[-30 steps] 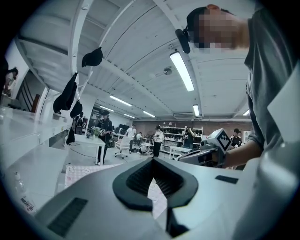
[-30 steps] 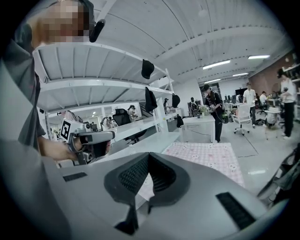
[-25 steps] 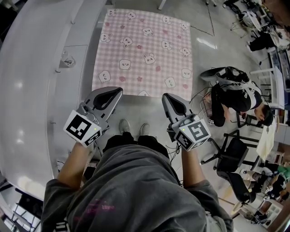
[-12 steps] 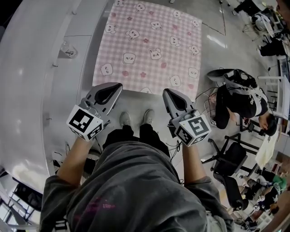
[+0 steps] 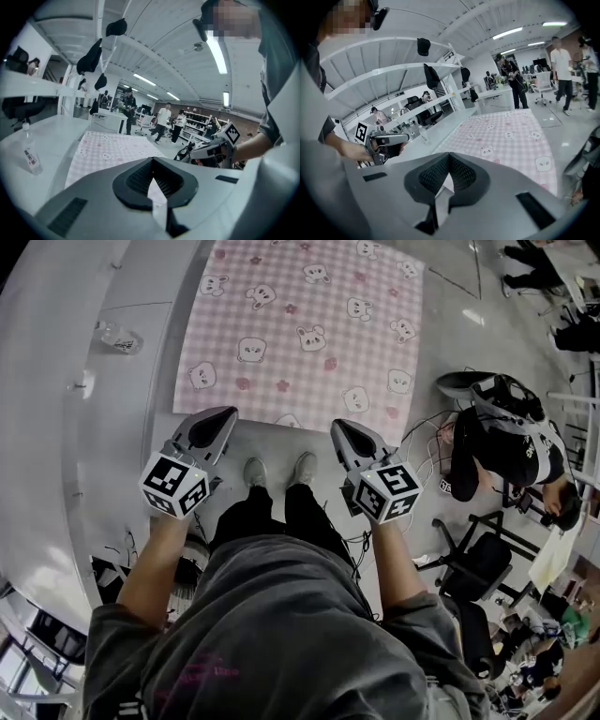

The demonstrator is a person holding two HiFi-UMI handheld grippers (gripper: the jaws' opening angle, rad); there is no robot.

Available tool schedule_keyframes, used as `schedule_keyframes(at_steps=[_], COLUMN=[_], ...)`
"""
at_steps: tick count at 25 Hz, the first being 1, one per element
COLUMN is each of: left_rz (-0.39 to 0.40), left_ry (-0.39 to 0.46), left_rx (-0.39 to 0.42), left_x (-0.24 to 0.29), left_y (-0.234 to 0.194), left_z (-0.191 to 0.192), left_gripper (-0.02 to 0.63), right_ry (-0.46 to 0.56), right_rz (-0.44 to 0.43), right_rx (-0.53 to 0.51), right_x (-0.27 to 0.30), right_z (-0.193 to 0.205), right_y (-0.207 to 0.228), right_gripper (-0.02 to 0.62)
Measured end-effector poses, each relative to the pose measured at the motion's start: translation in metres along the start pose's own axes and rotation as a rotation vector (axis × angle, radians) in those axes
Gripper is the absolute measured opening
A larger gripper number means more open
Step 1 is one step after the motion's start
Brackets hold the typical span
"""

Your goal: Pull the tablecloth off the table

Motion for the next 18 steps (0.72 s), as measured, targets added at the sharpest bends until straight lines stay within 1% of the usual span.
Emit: schedule_keyframes(at_steps=[2, 3, 5, 8, 10, 14, 16, 18], left_rz=[-0.025, -0.034, -0.039, -0.026, -0.020, -0.008, -0.008, -0.023], left_ry=[-0.016, -0.027, -0.057, -0.110, -0.142, -0.209, -0.248, -0.278], left_rx=[-0.064, -0.084, -0.092, -0.084, -0.093, -0.156, -0.172, -0.215], left_x=[0.010, 0.014, 0.023, 0.038, 0.048, 0.061, 0.066, 0.068], left_y=[-0.006, -0.007, -0.009, -0.009, -0.010, -0.007, -0.007, -0.012], left_z=[0.012, 0.019, 0.033, 0.057, 0.076, 0.111, 0.129, 0.150], left_gripper=[0.000, 0.000, 0.000, 0.000, 0.000, 0.000, 0.000, 0.000], right_ry=[-0.023, -0.034, -0.054, -0.074, -0.086, -0.105, -0.108, -0.102], right_rz=[0.001, 0.002, 0.013, 0.033, 0.040, 0.043, 0.046, 0.053], right_rx=[0.034, 0.051, 0.083, 0.138, 0.175, 0.268, 0.331, 0.407], right_x=[0.002, 0.003, 0.004, 0.009, 0.012, 0.014, 0.015, 0.016], right_z=[0.013, 0.019, 0.031, 0.050, 0.065, 0.097, 0.114, 0.131], right_y=[0.016, 0.024, 0.039, 0.060, 0.071, 0.085, 0.091, 0.097], right_gripper=[-0.002, -0.002, -0.002, -0.002, -0.002, -0.002, -0.002, -0.002])
Point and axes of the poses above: the fingertips, and each gripper's own axes: x forward along the fingers, y to its right, z out of its underside, the point moved 4 cm from there along -x, backward along the fingers, and after that the axes turned 10 degrees about -z, right-handed, at the moved point
